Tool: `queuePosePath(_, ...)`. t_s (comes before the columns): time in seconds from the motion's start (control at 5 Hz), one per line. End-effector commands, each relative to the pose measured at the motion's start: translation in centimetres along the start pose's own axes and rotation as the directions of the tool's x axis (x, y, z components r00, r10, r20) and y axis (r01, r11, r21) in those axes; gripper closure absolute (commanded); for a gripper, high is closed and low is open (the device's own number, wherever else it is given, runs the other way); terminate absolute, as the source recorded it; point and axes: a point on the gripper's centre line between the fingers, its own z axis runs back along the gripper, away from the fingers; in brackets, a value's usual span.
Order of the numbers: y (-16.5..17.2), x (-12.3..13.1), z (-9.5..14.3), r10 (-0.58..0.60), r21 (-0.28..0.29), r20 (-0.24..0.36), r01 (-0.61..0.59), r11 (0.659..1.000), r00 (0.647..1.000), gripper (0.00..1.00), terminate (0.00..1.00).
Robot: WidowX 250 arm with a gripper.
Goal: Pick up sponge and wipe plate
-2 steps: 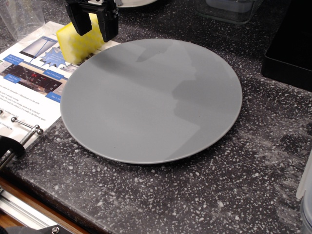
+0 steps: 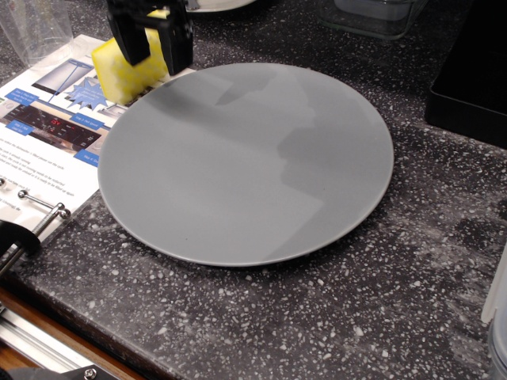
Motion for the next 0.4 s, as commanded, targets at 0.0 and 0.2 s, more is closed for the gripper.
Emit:
queuePosePath(0.0,4.1,1.0,6.2,-0.034,-0.002,0.072,0.034,0.999,0.997,0.0,0.0)
queuePosePath(0.2,5.1,0.6,6.5,-0.04,-0.01,0.093,0.041,0.999,0.995,0.0,0.0)
